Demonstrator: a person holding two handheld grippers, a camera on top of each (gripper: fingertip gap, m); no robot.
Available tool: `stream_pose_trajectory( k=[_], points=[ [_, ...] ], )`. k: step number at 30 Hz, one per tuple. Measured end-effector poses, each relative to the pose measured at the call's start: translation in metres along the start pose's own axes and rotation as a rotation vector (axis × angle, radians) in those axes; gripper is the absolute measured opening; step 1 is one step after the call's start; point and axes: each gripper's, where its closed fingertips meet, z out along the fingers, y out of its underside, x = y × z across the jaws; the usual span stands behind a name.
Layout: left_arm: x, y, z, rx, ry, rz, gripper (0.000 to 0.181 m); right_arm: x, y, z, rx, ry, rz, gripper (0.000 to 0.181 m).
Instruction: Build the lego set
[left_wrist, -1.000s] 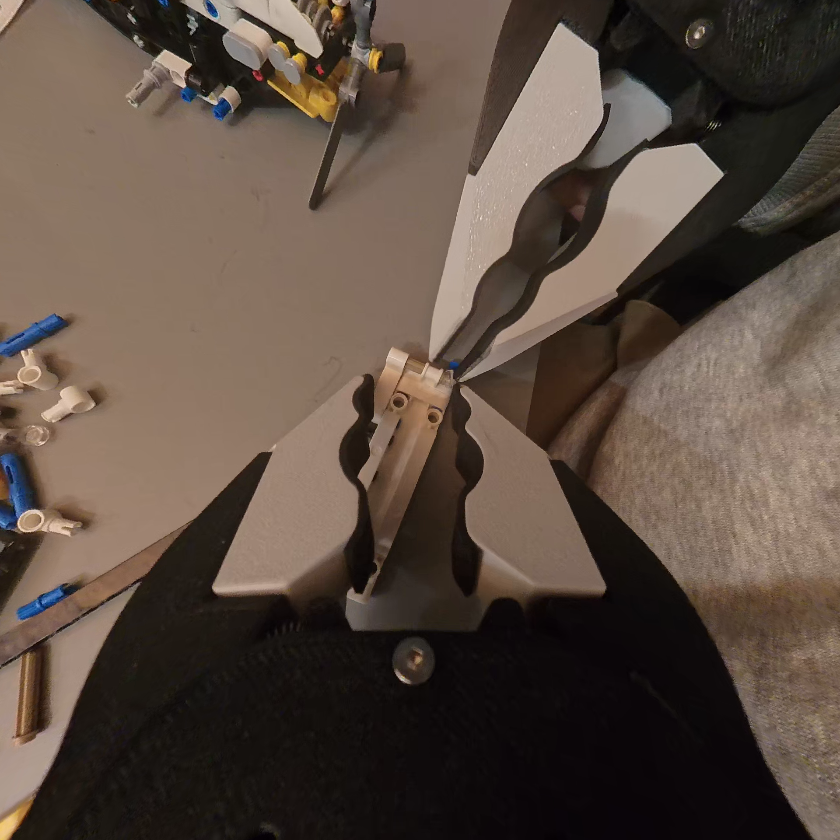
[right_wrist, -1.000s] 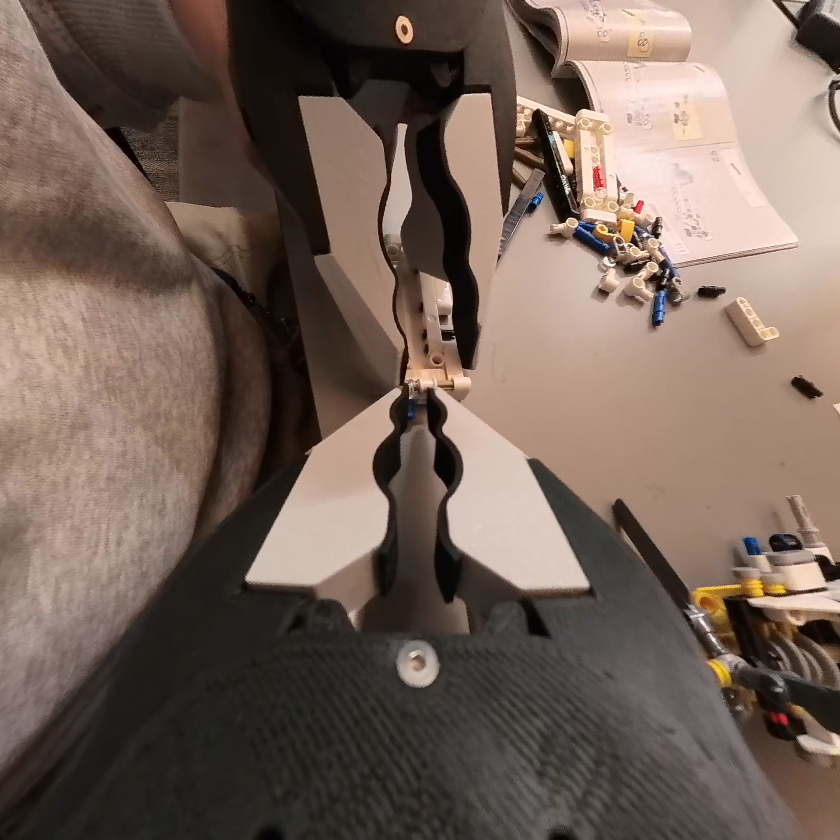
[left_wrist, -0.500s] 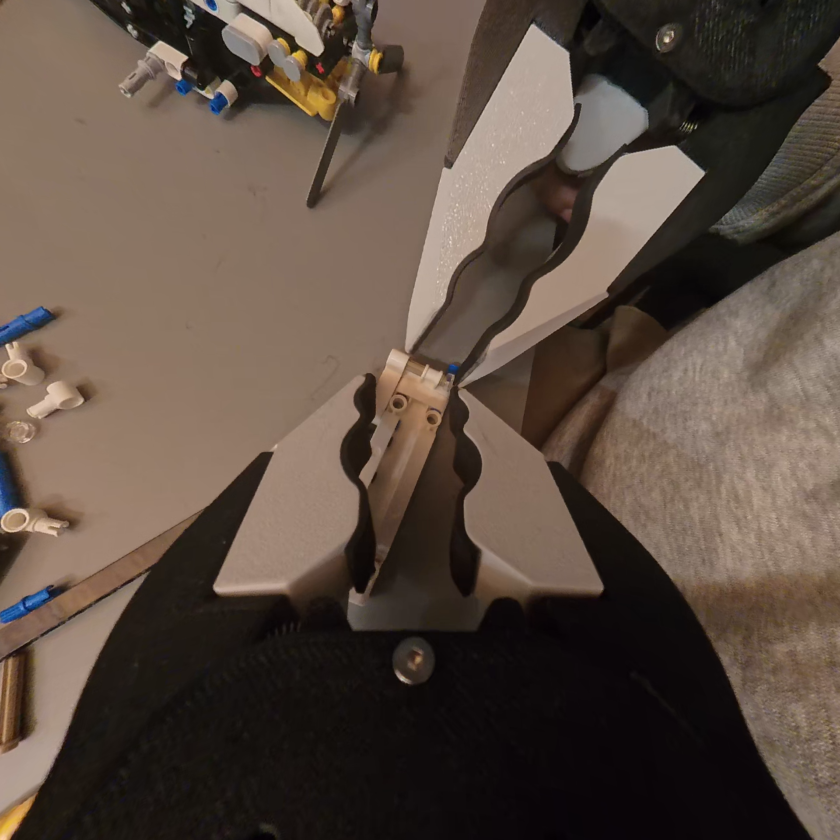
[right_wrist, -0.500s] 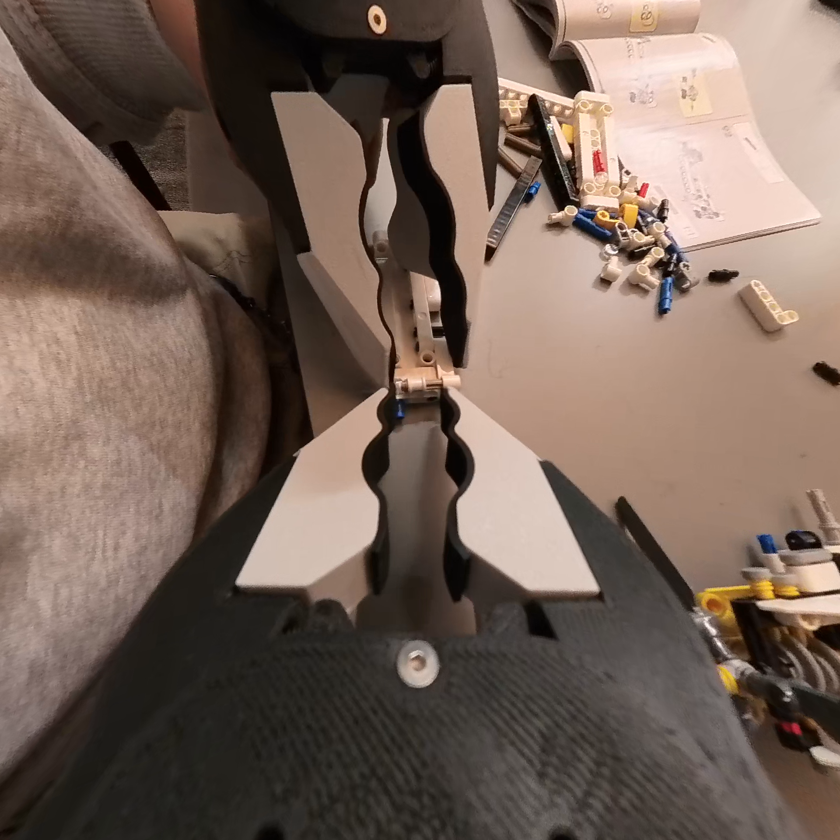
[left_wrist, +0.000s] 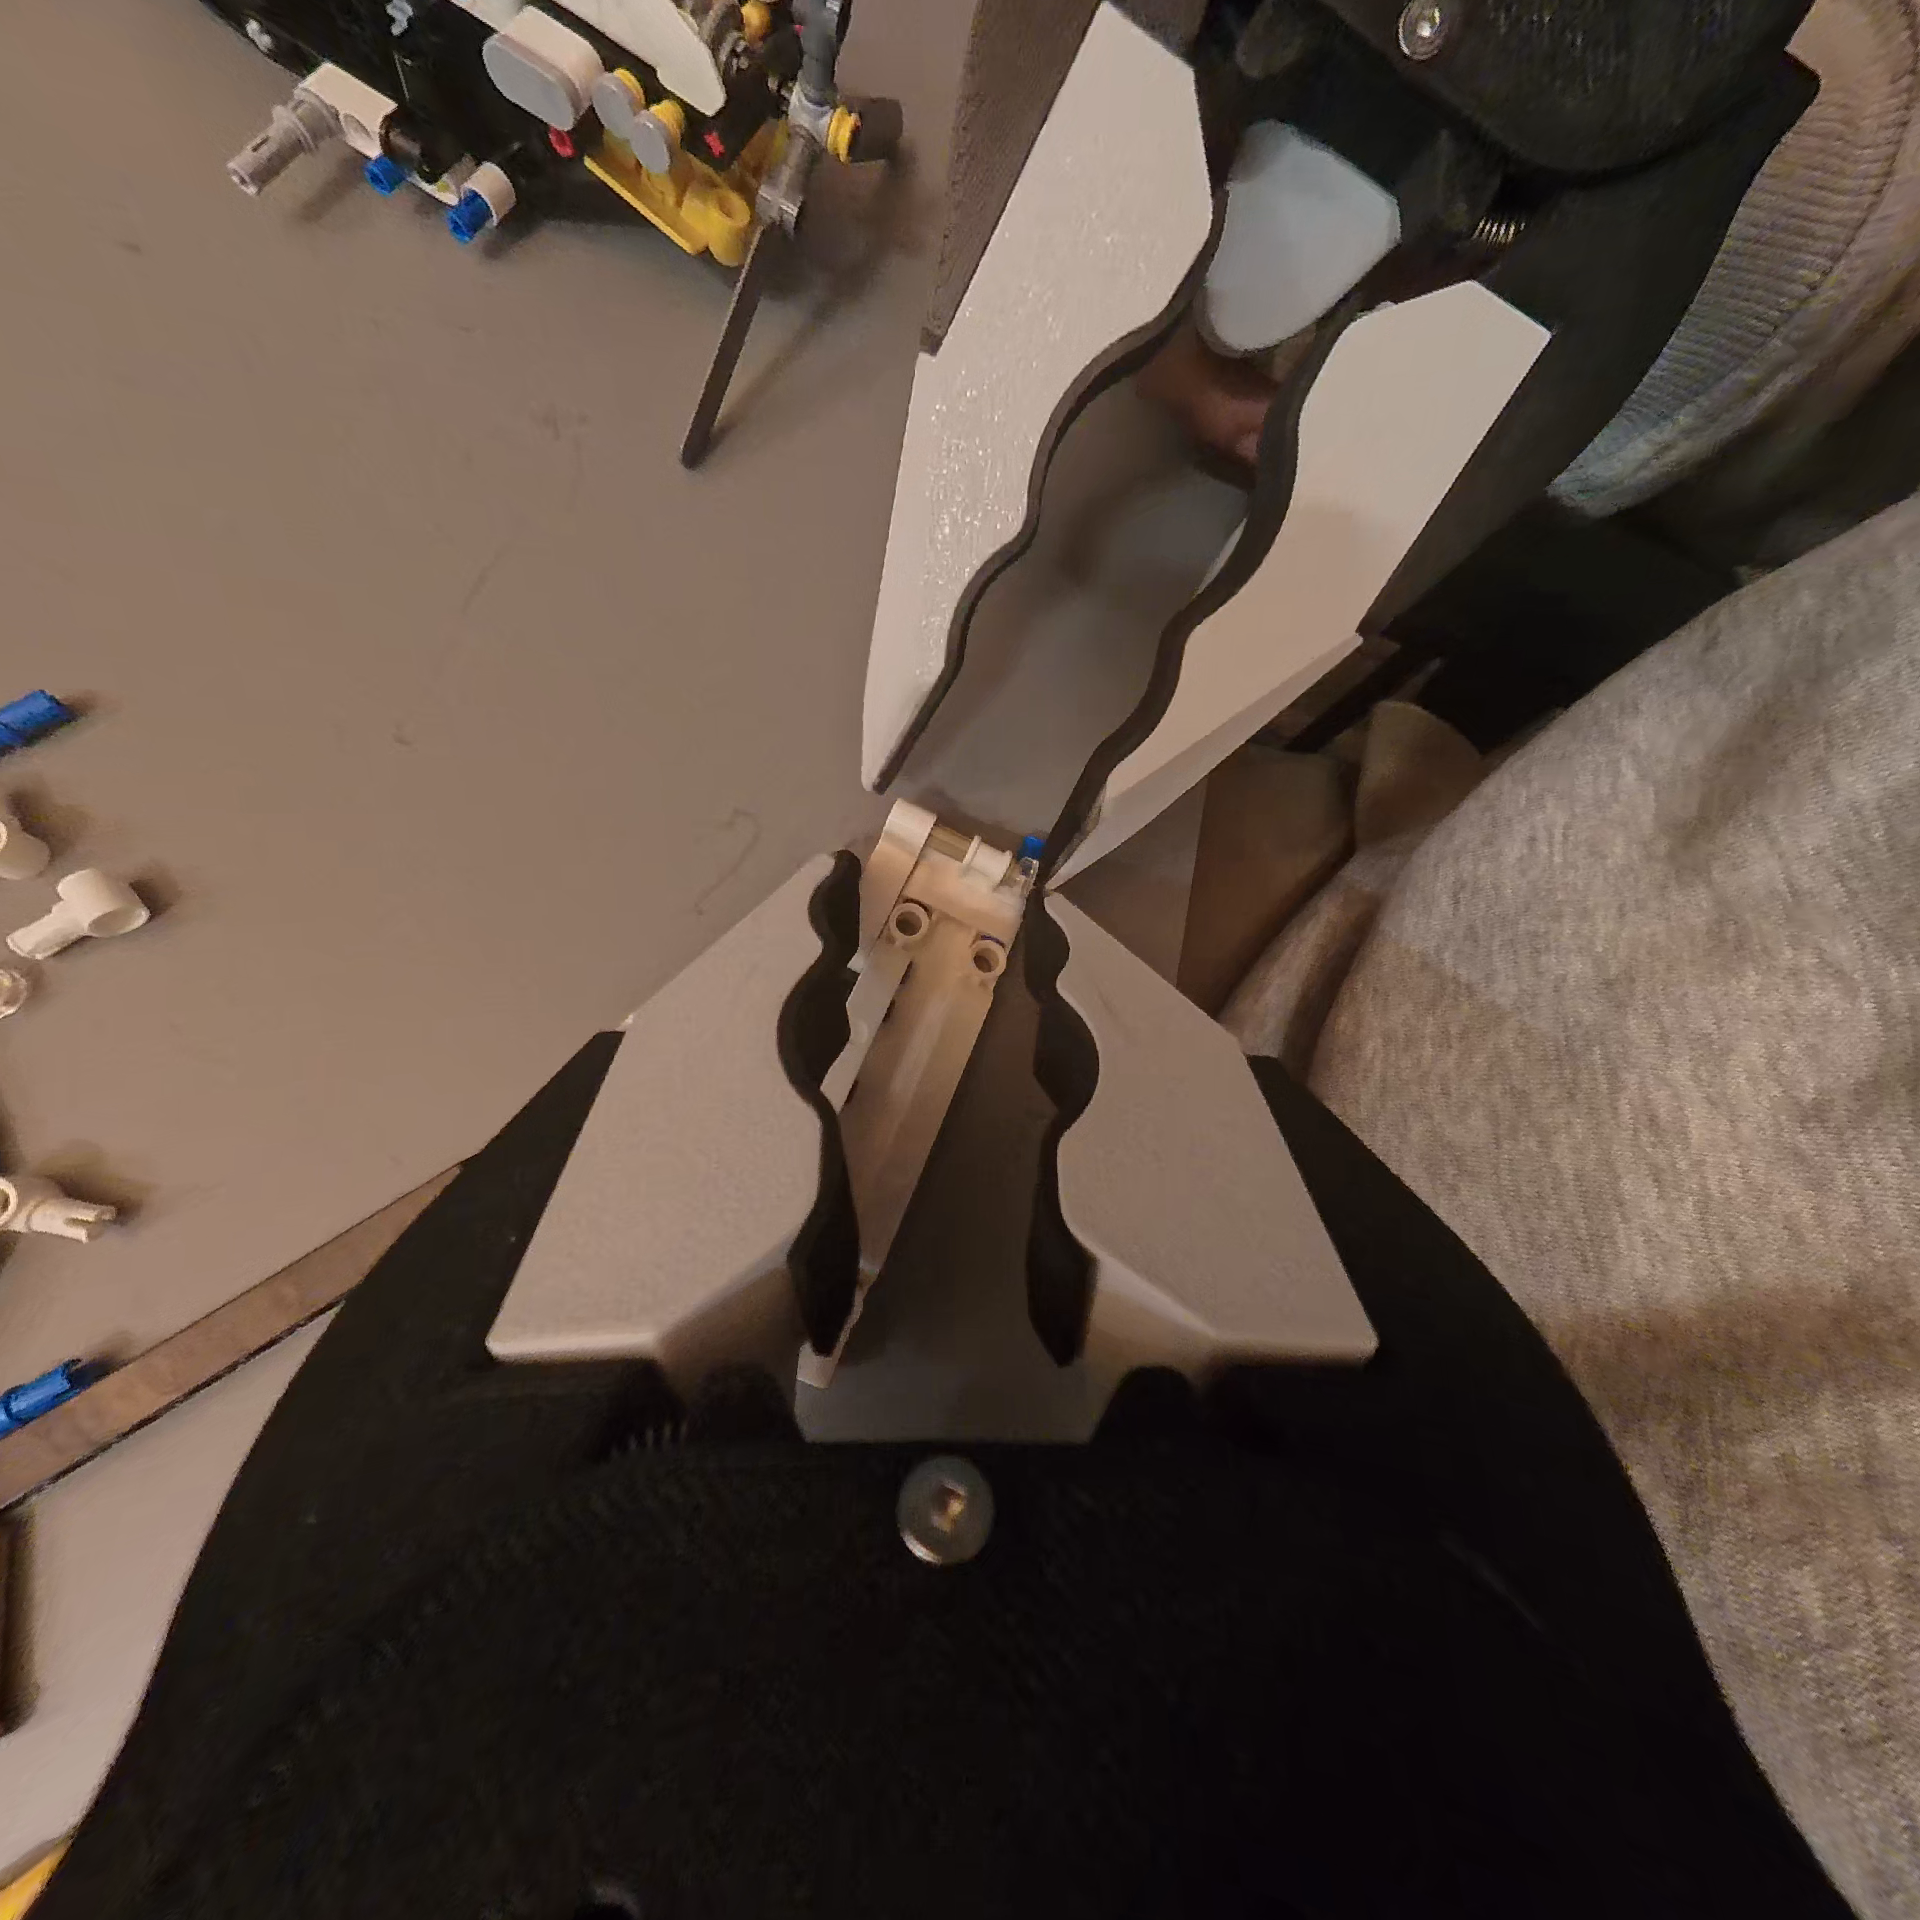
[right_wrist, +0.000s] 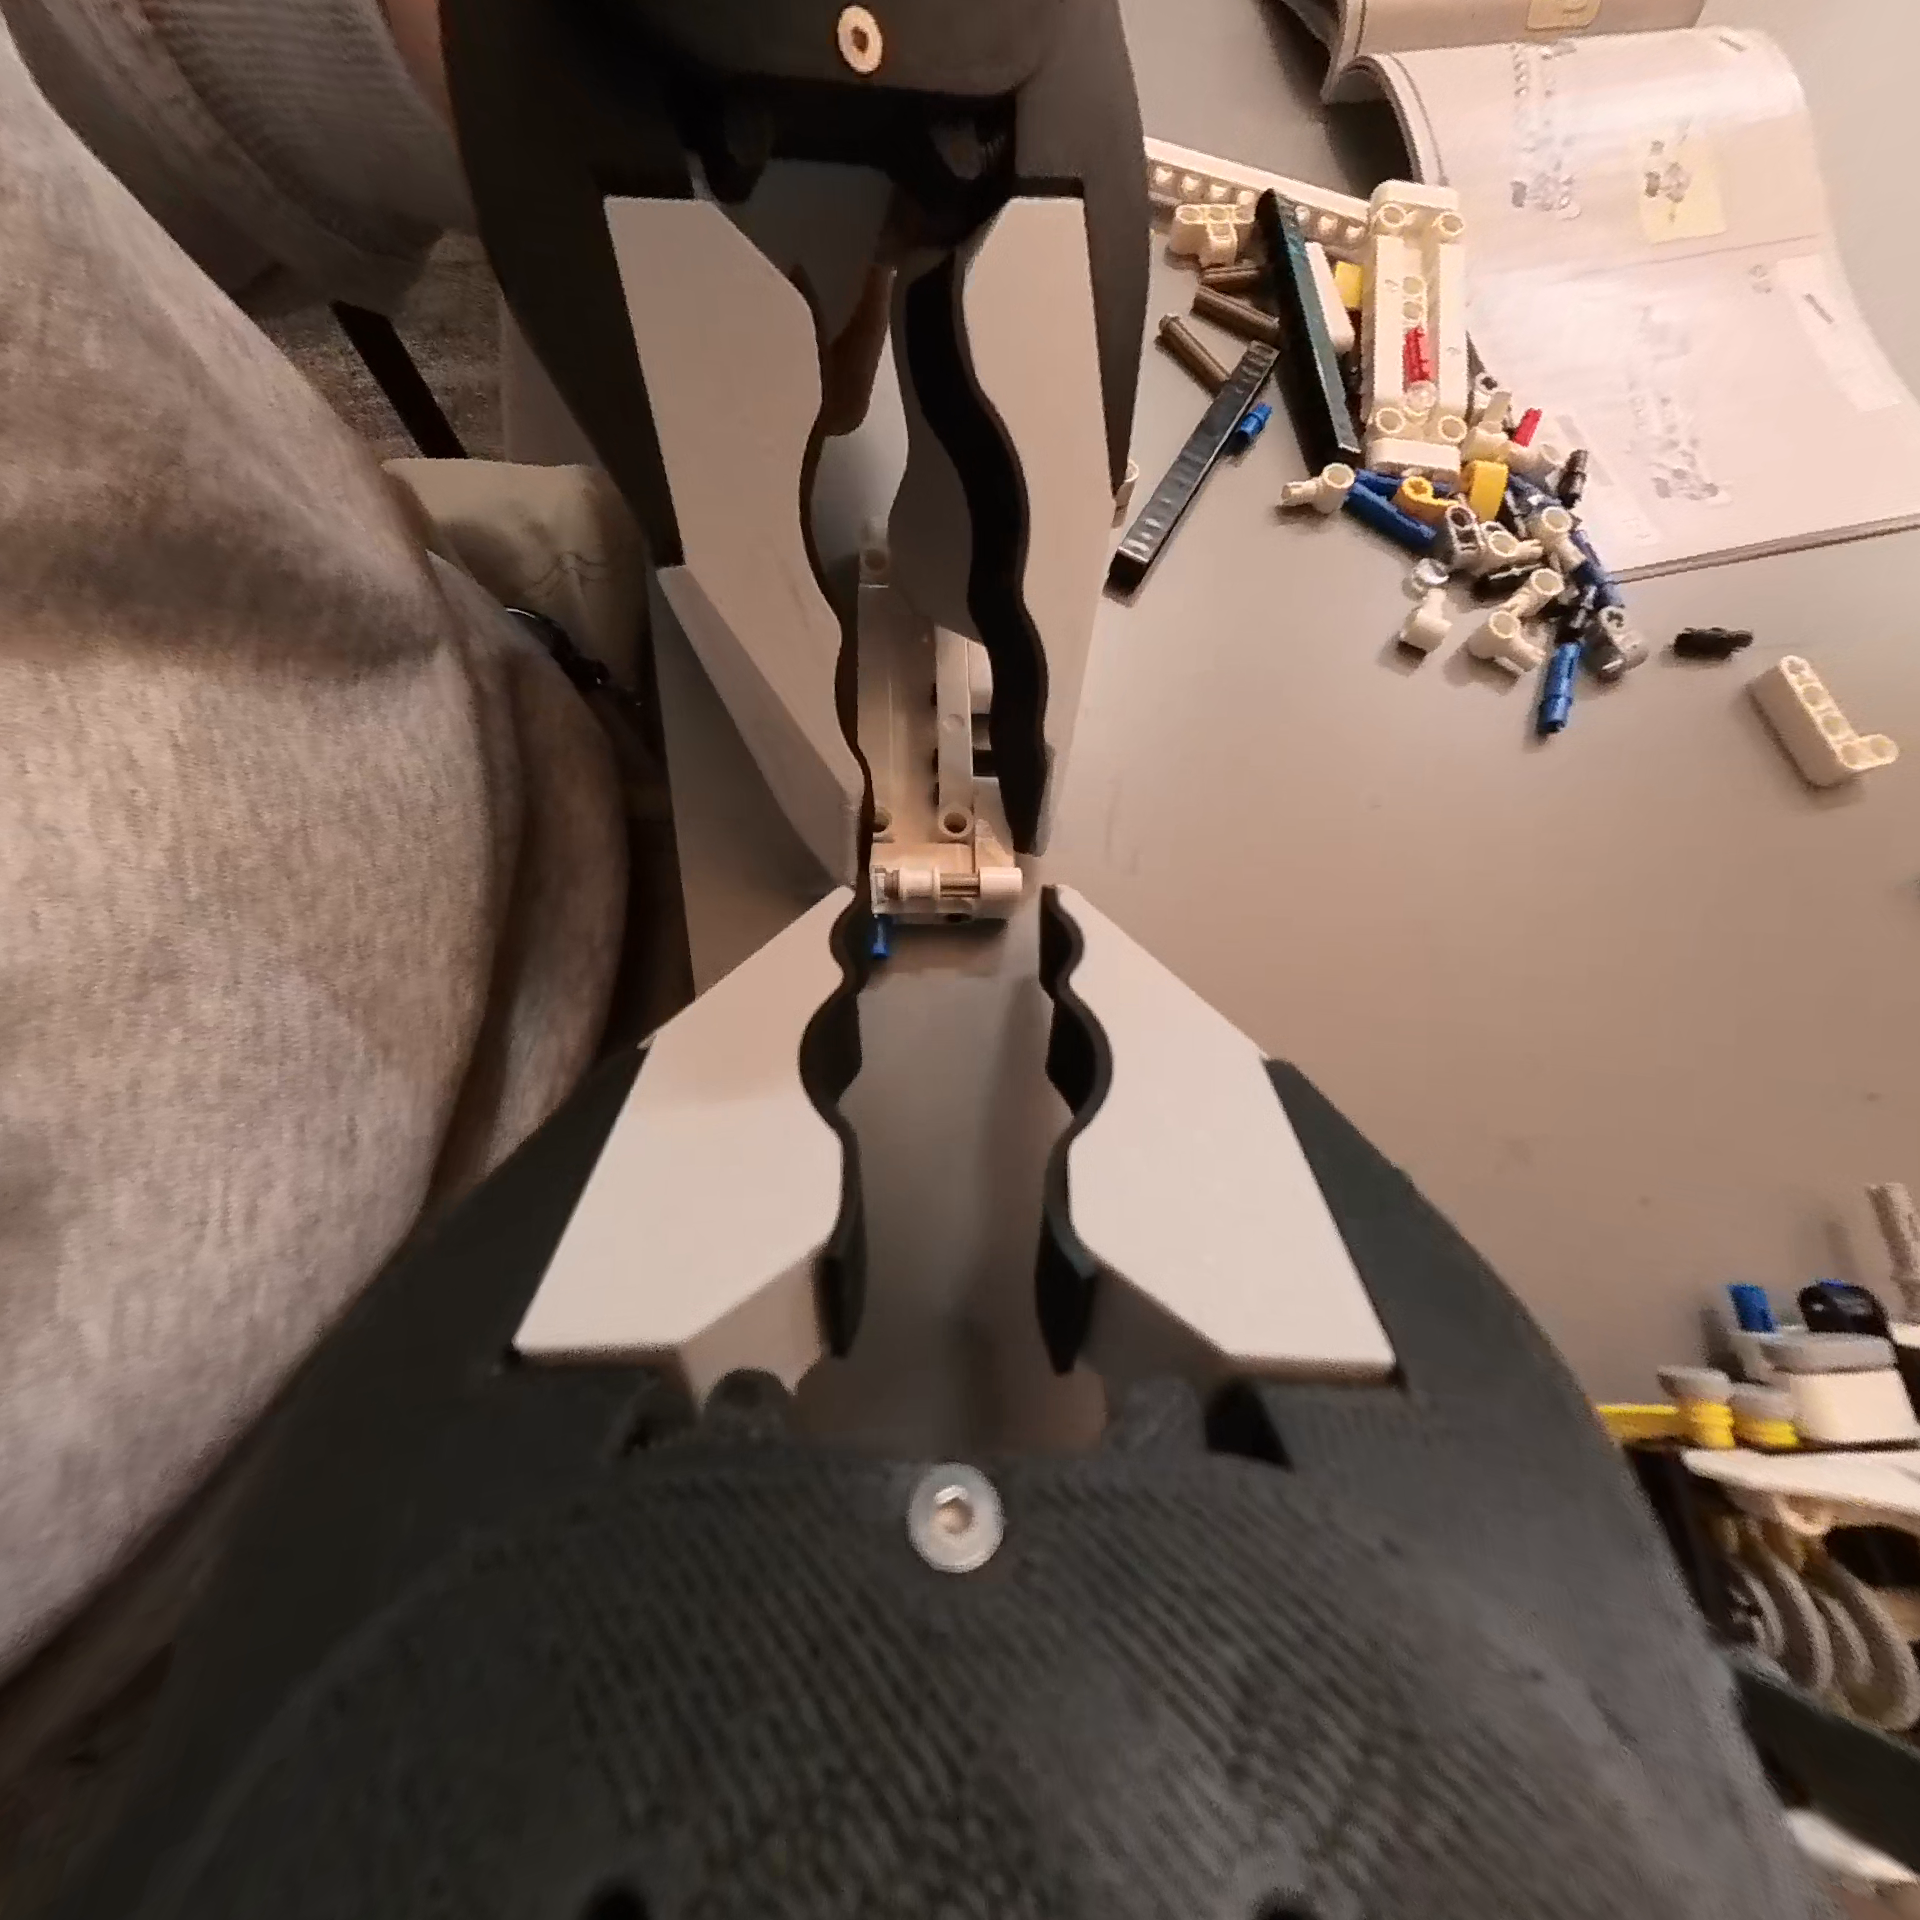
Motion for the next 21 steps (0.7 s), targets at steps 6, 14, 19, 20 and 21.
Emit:
stream_pose_trajectory(
  k=[6, 14, 19, 20, 21],
  points=[
    [0.0001, 0.0002, -0.0001, 0.0, 0.0, 0.0, 0.029, -0.0021, -0.0004, 0.0009, -0.007, -0.033, -0.001, 0.027],
    [-0.0018, -0.0001, -0.0004, 0.003, -0.027, 0.01, 0.029, -0.0046, -0.0001, 0.0005, -0.003, 0.05, -0.012, 0.025],
    [-0.0007, 0.001, -0.0008, -0.002, -0.012, 0.014, 0.029, -0.0065, -0.0004, 0.0014, 0.006, 0.092, -0.025, 0.011],
    [0.0004, 0.0011, -0.0007, -0.003, -0.006, 0.019, 0.029, -0.0067, -0.0003, 0.001, 0.014, 0.081, -0.012, 0.013],
    [0.0011, 0.0012, -0.0005, -0.004, -0.003, 0.024, 0.029, -0.0073, -0.0001, 0.0005, 0.021, 0.066, -0.001, 0.015]
  ],
)
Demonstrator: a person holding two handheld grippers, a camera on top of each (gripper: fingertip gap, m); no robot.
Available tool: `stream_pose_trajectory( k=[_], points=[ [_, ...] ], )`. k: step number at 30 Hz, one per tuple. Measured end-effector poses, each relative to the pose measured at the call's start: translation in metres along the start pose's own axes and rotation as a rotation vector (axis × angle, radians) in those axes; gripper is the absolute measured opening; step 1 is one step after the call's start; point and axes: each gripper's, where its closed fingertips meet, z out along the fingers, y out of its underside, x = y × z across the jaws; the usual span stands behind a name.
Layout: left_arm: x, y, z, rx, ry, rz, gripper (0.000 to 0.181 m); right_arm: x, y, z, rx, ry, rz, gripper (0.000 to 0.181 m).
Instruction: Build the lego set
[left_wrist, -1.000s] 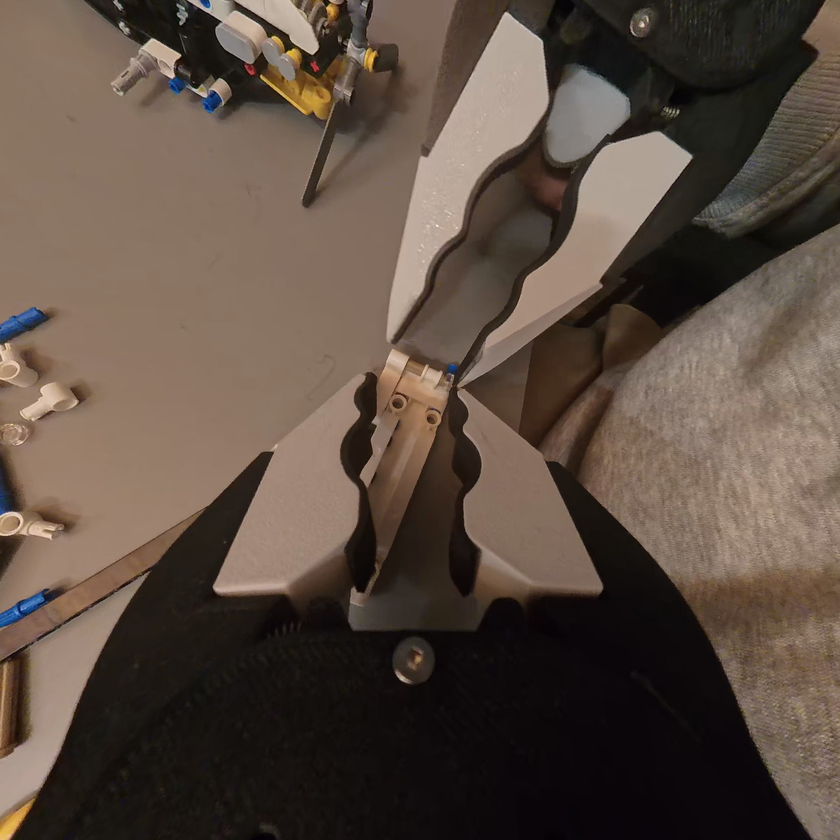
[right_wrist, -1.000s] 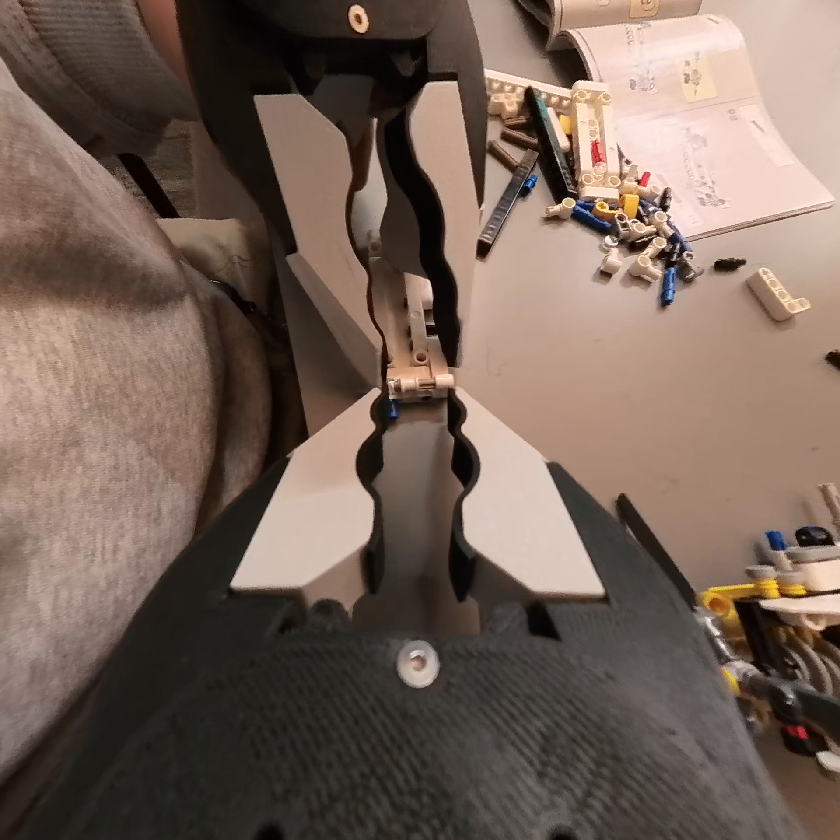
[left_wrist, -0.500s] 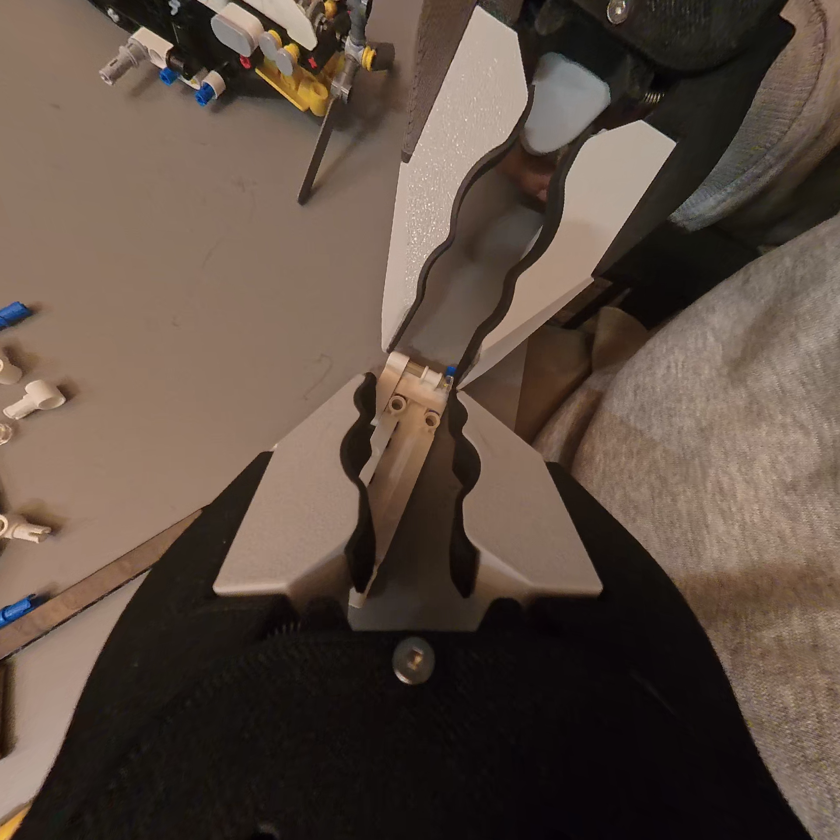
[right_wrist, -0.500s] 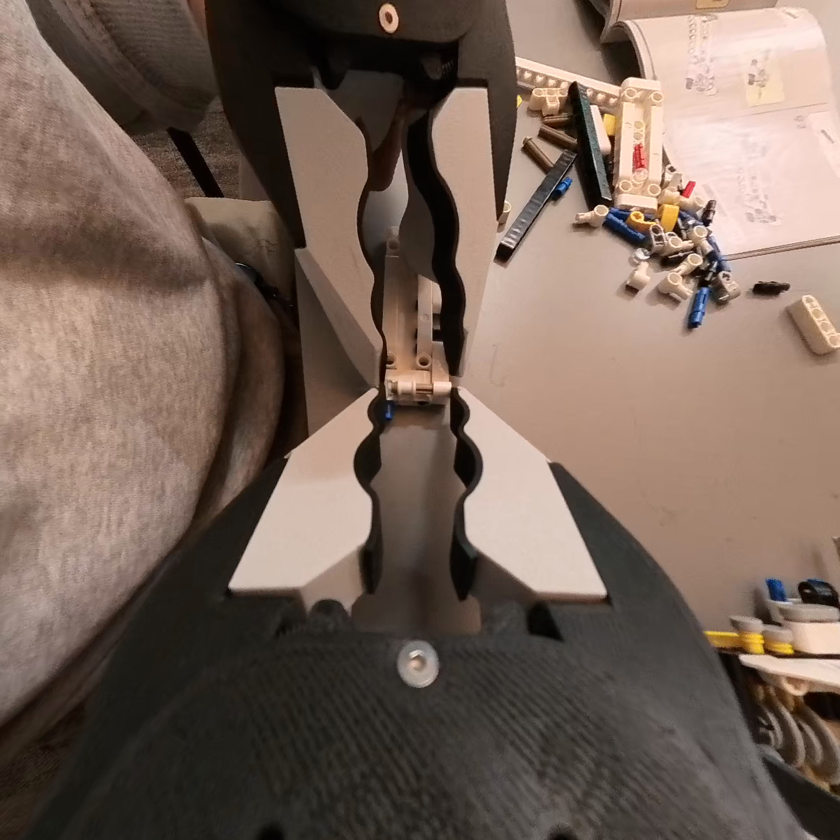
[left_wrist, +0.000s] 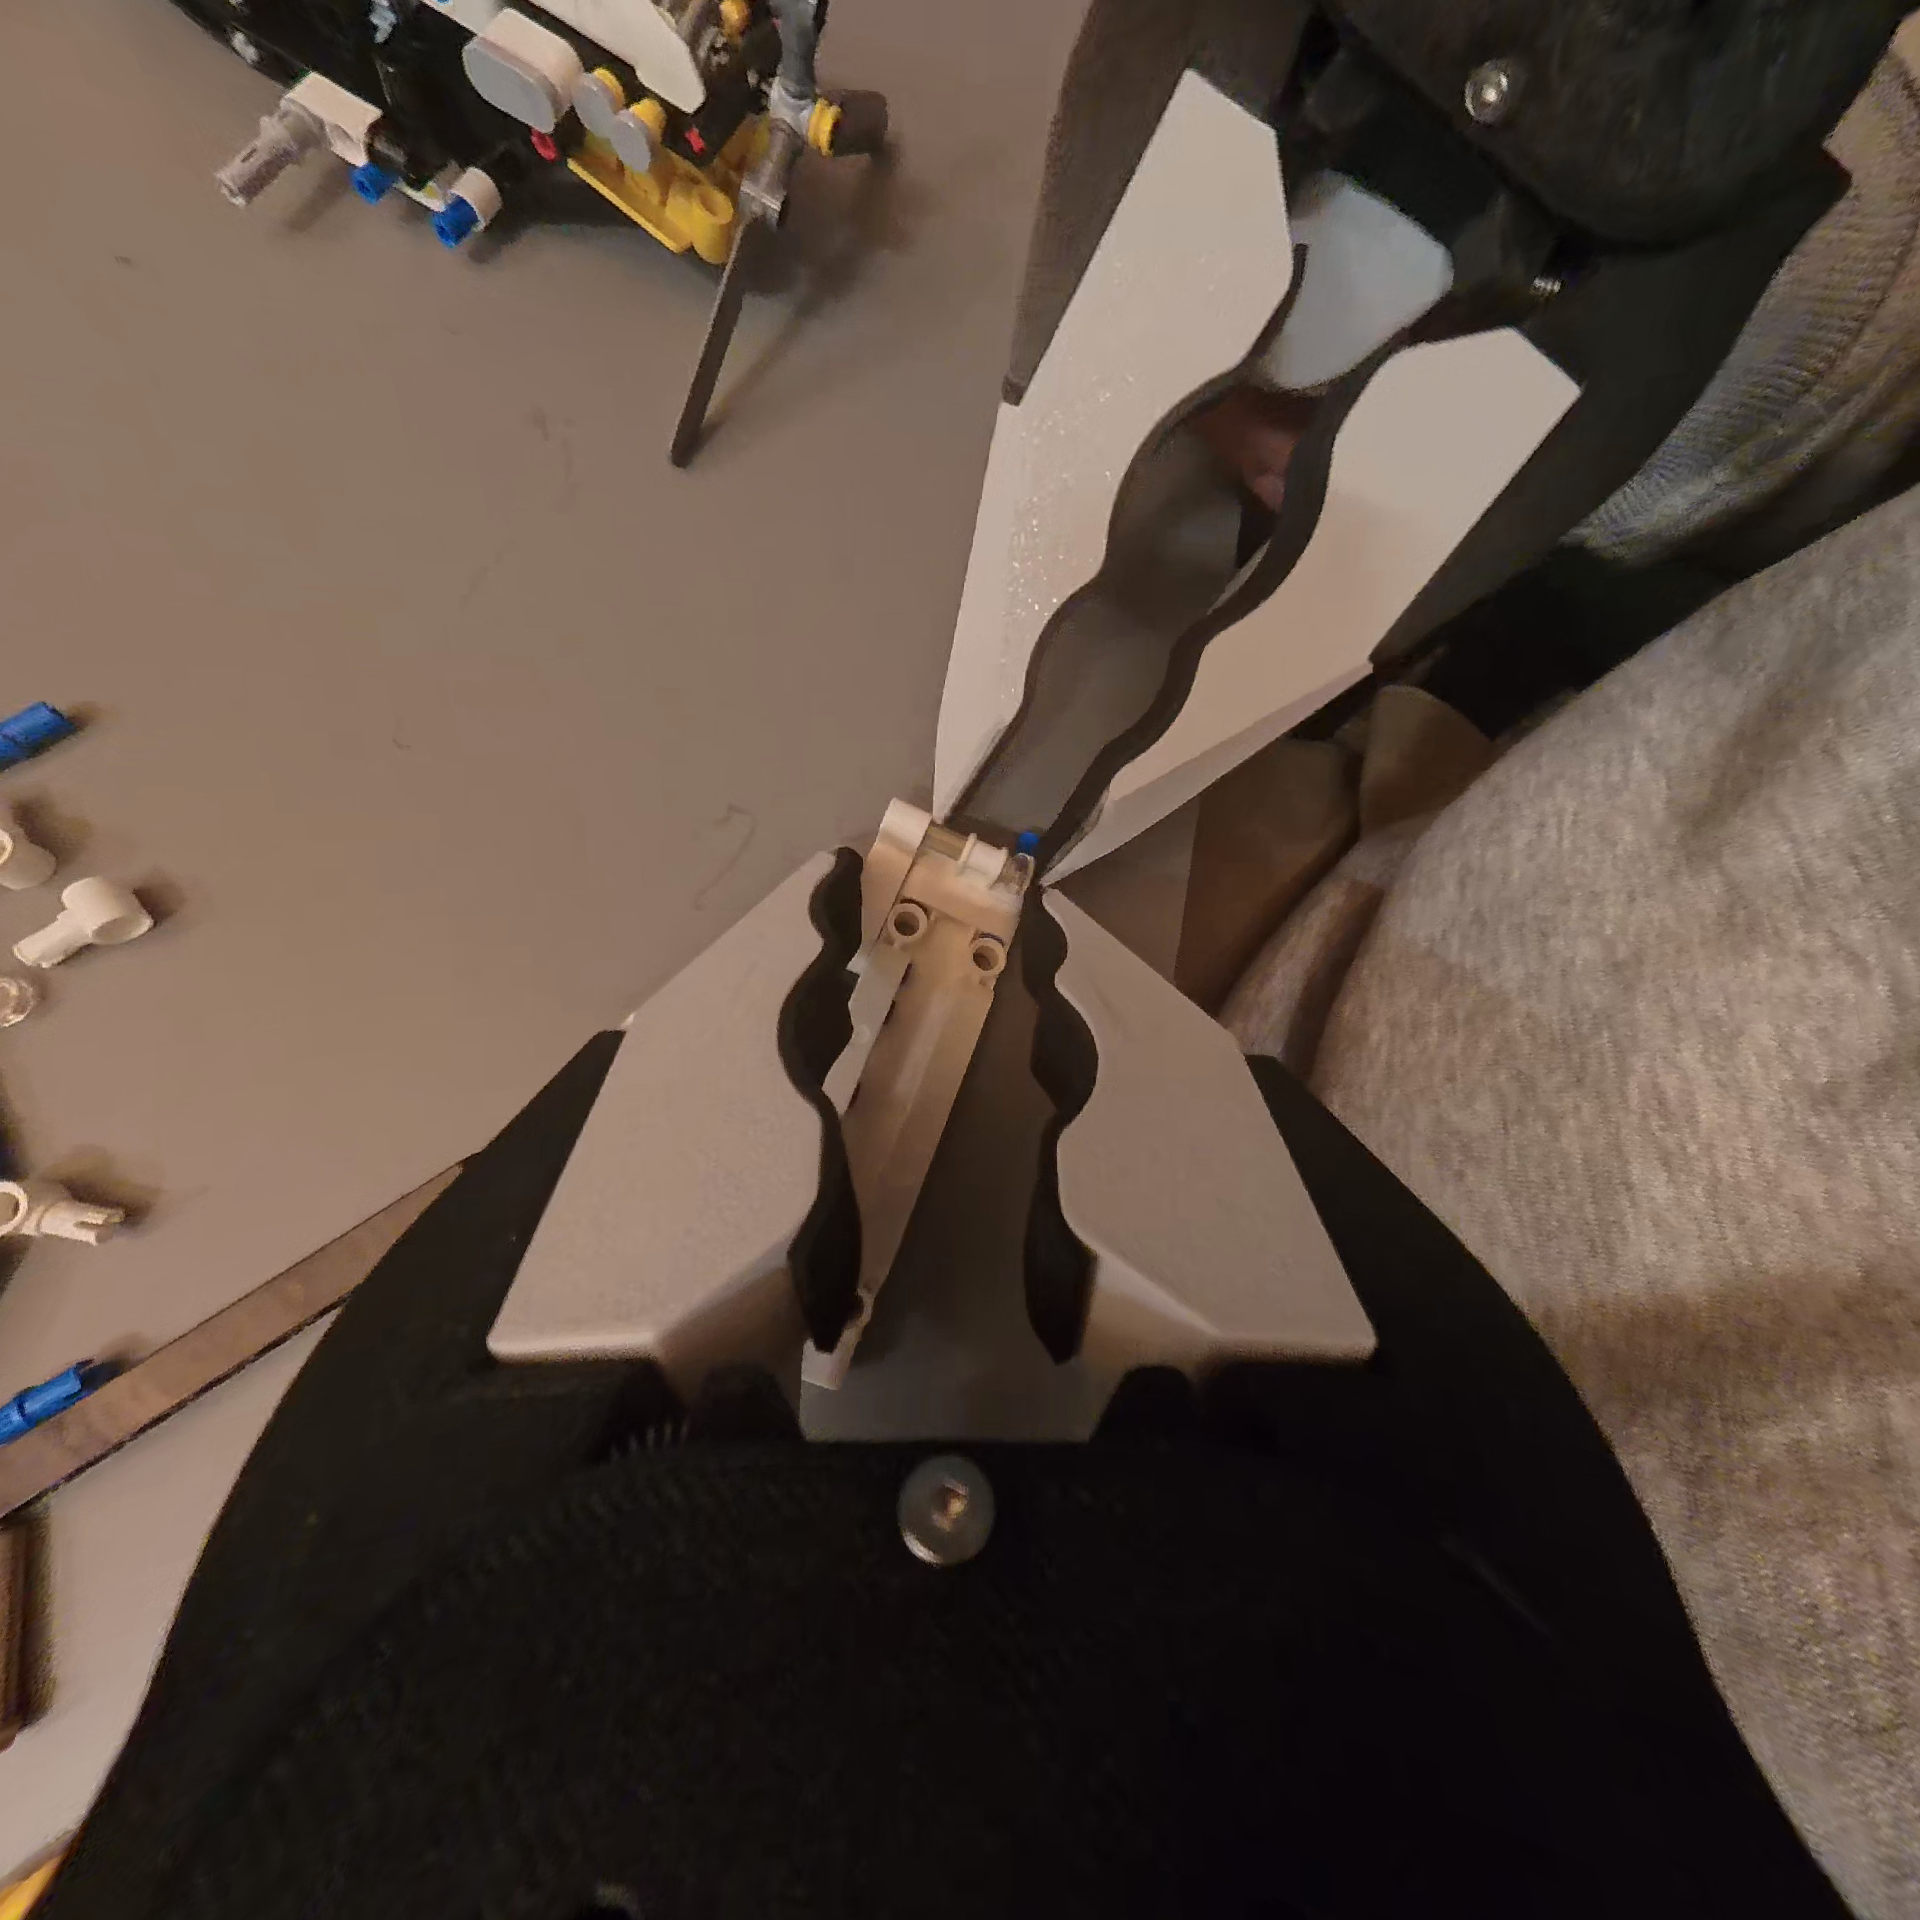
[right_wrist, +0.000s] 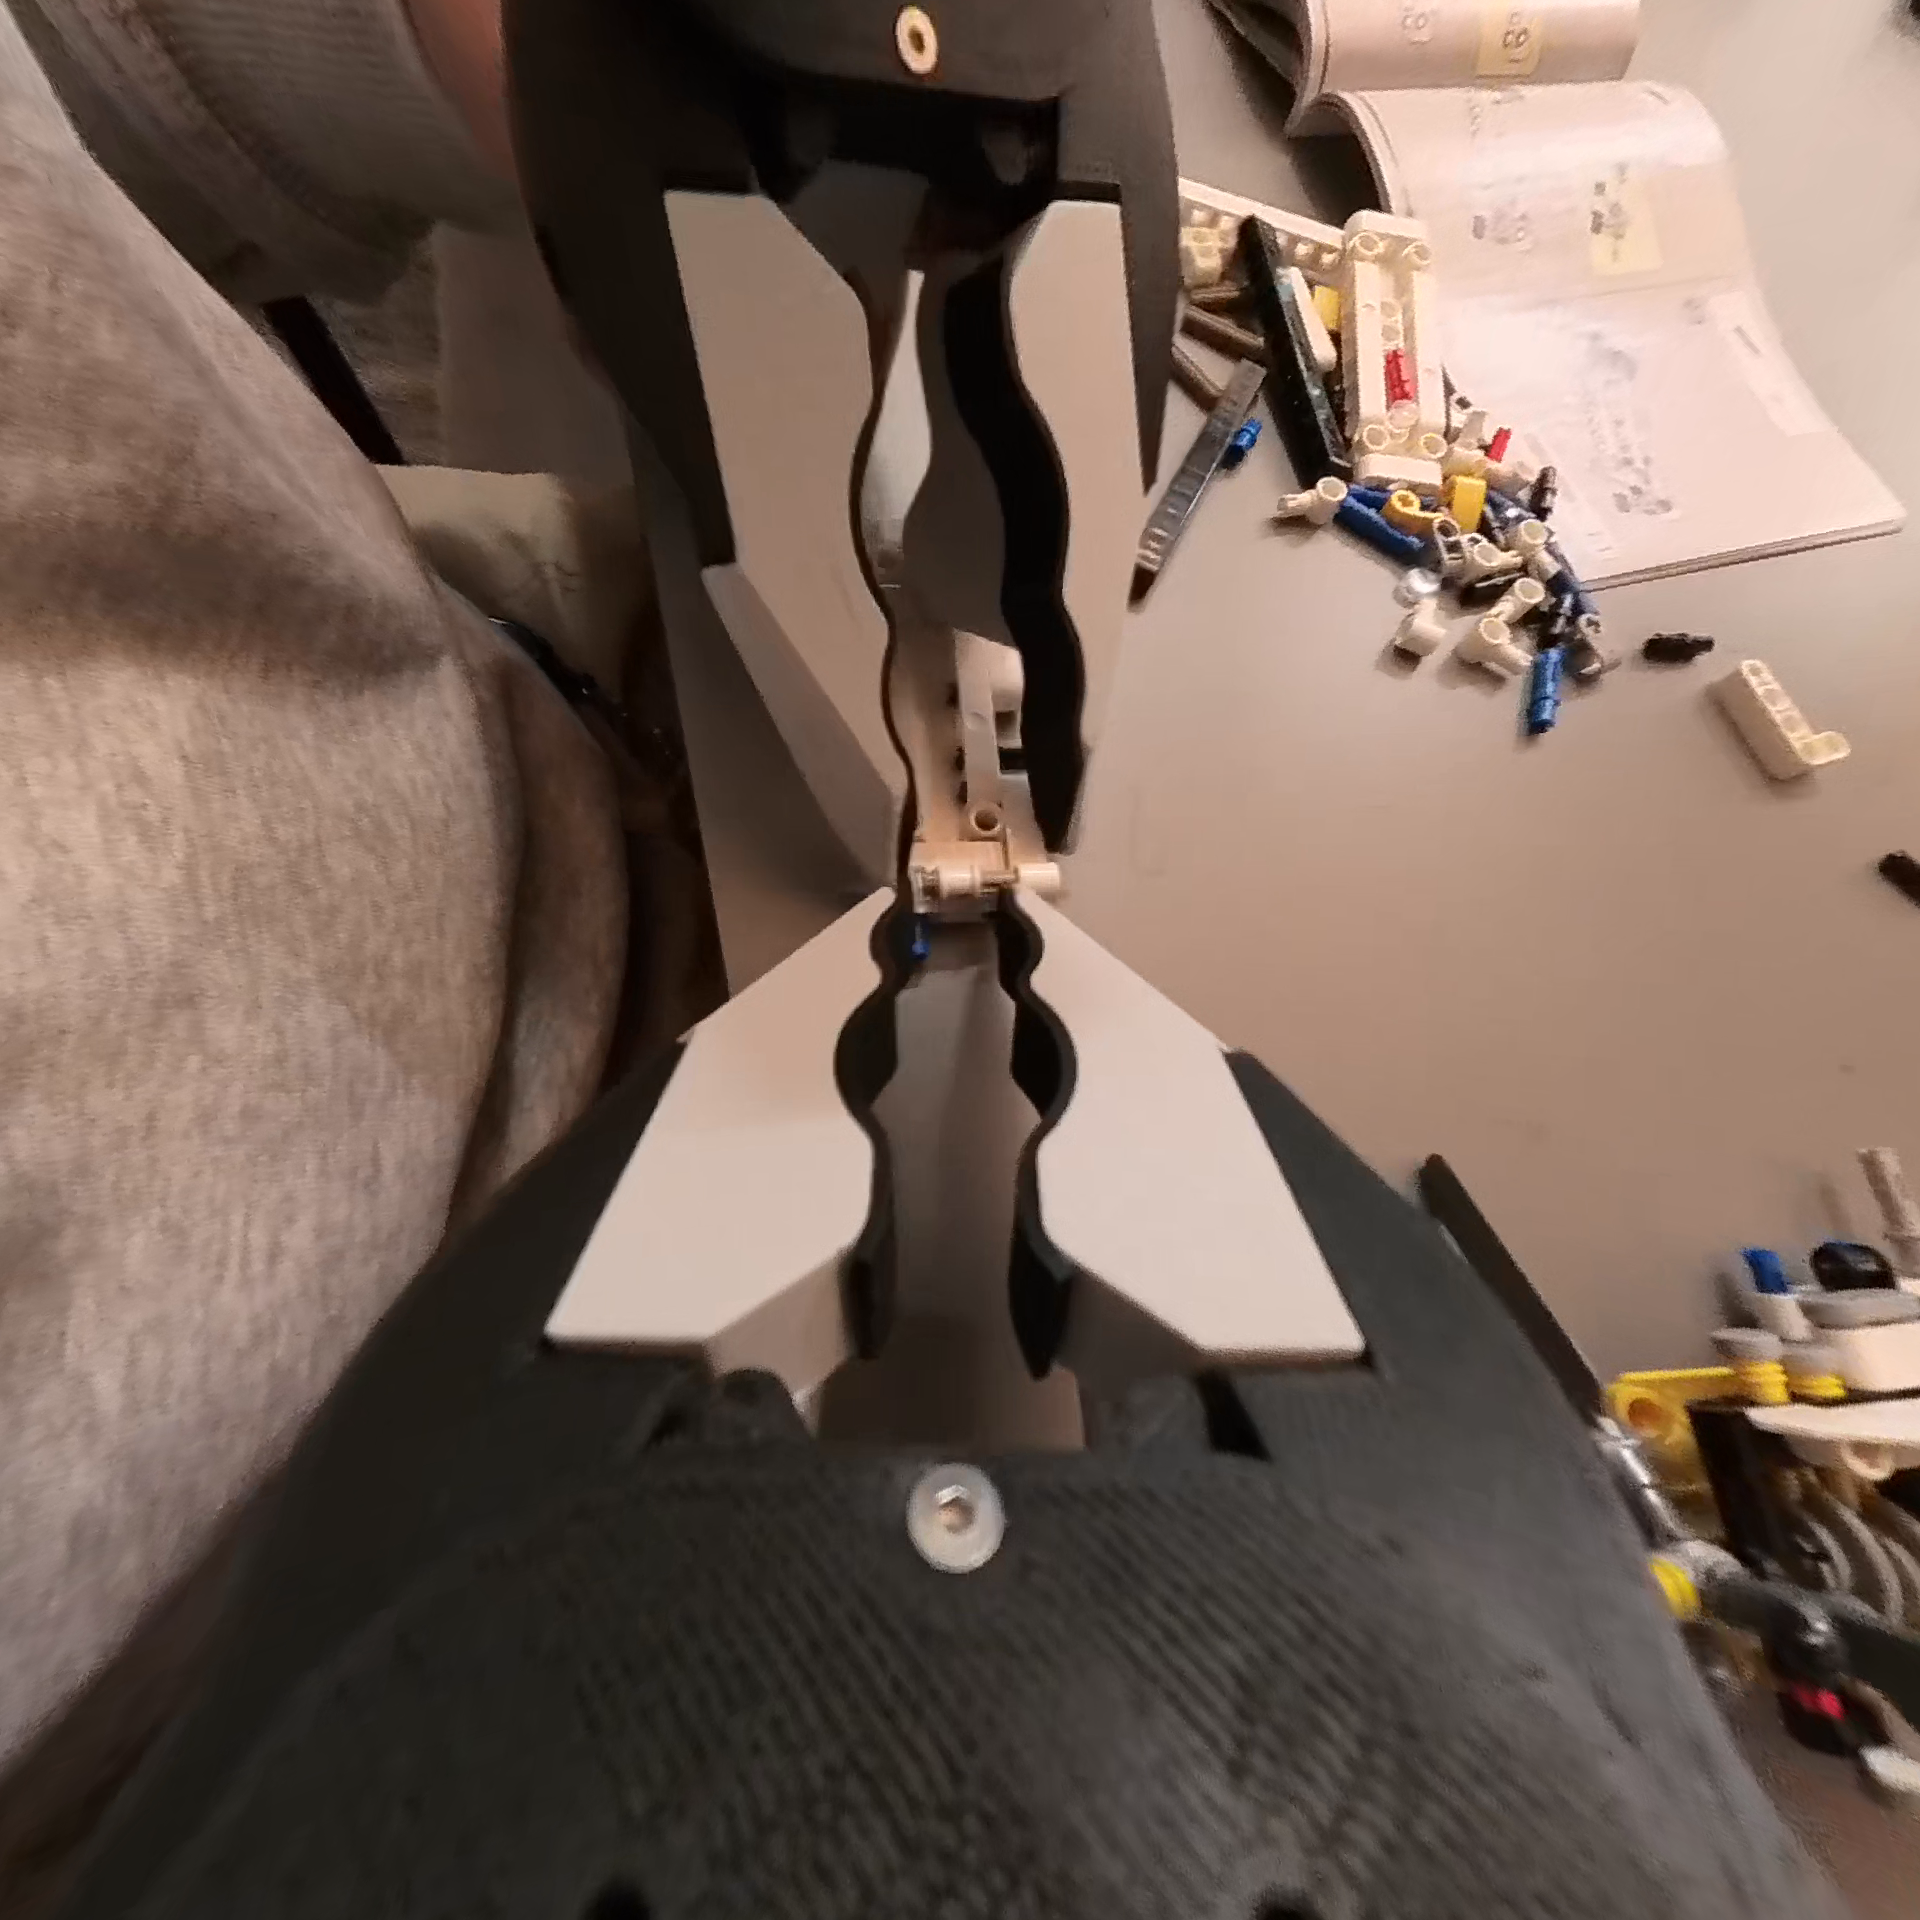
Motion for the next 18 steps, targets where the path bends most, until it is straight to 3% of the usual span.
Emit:
stream_pose_trajectory(
  k=[8, 11, 18],
  points=[
    [-0.003, 0.0, -0.001, 0.004, -0.021, -0.013, 0.029, 0.003, -0.001, 0.0, -0.012, 0.003, -0.01, 0.015],
    [-0.003, 0.0, -0.001, 0.007, -0.015, -0.035, 0.029, 0.014, -0.001, -0.002, -0.01, 0.106, -0.019, 0.037],
    [-0.002, 0.0, 0.0, 0.006, -0.036, -0.026, 0.029, 0.016, 0.0, -0.001, 0.002, 0.091, 0.023, 0.045]
  ],
)
